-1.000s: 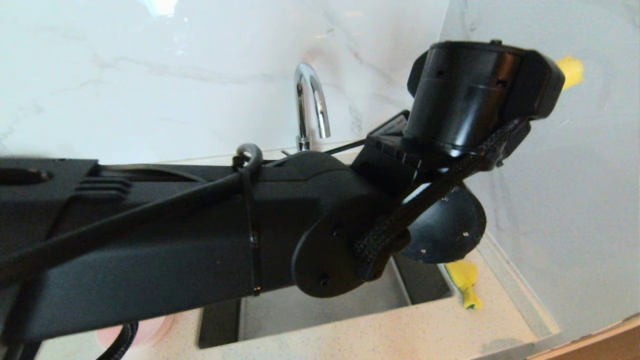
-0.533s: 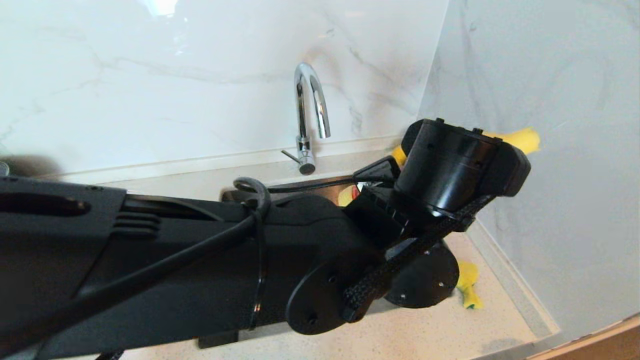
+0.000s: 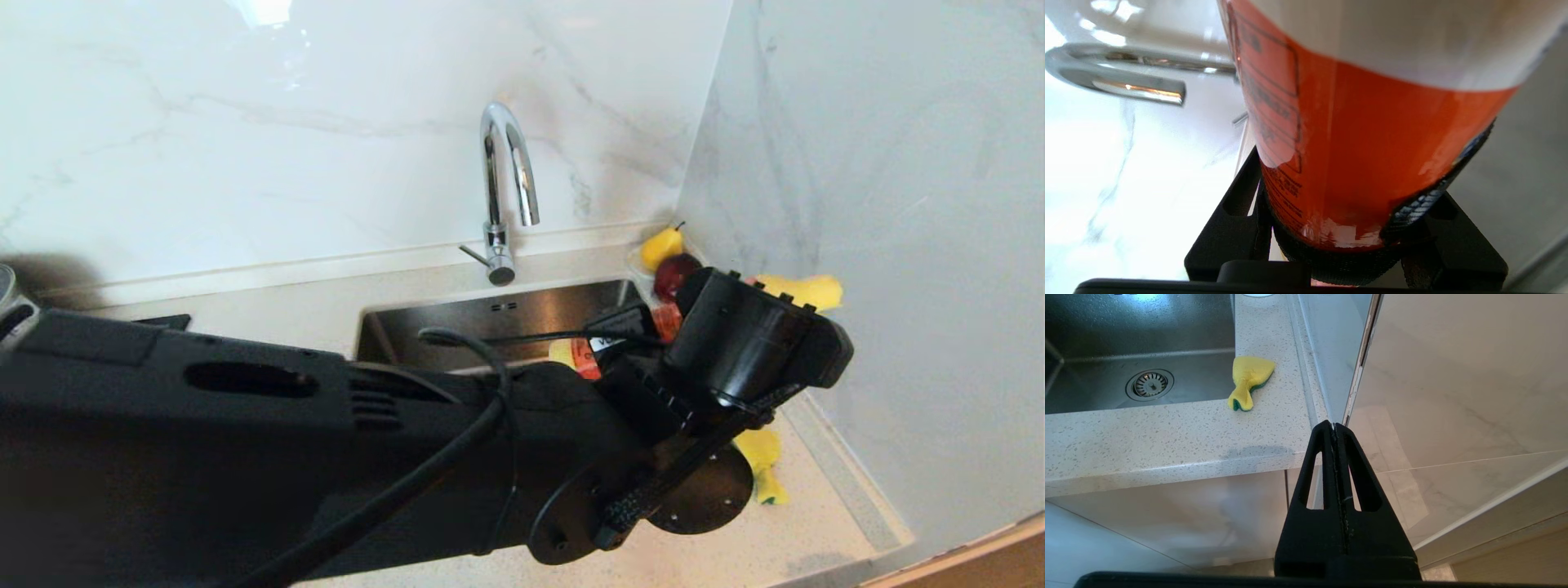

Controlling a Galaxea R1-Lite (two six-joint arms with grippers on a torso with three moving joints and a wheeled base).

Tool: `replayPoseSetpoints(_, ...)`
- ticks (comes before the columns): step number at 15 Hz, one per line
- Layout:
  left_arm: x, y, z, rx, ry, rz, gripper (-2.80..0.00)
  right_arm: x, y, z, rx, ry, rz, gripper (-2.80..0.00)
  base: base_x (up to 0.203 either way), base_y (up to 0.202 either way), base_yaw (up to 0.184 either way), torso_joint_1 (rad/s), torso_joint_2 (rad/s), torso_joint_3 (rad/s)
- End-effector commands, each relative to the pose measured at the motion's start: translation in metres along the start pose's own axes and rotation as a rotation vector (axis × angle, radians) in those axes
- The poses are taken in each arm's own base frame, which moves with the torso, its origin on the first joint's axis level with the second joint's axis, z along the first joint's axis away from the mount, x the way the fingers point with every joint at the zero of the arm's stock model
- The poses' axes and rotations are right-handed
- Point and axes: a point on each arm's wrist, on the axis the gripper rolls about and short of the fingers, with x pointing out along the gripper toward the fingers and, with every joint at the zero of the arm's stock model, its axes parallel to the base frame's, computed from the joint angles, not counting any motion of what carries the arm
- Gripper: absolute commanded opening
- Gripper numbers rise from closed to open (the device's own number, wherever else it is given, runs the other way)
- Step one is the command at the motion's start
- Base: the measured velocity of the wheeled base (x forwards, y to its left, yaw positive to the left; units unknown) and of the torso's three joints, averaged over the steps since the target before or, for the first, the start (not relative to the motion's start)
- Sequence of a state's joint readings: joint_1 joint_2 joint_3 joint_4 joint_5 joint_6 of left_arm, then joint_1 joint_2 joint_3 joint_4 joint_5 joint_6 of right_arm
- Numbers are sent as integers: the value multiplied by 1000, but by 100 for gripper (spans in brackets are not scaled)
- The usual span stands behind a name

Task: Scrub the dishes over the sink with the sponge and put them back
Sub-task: Squeeze it onto the sponge

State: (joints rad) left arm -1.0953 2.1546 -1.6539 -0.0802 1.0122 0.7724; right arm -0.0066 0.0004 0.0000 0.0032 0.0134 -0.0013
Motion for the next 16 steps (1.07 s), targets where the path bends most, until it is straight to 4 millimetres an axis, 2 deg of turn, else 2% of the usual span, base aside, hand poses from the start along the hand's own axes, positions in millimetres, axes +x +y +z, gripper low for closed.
replayPoseSetpoints(1,12,-23,4,30,26,4,-280,0,0,0,0,0,1,-280,0,0,0,0,0,0)
replayPoseSetpoints(6,20,-44,2,147,61,-21,-280,0,0,0,0,1,0,-280,0,0,0,0,0,0)
replayPoseSetpoints(10,30,-70,-5,220,128,-3,-280,0,0,0,0,0,0,-280,0,0,0,0,0,0)
replayPoseSetpoints(16,40,-99,-9,262,148,-12,-280,0,0,0,0,1,1,-280,0,0,0,0,0,0)
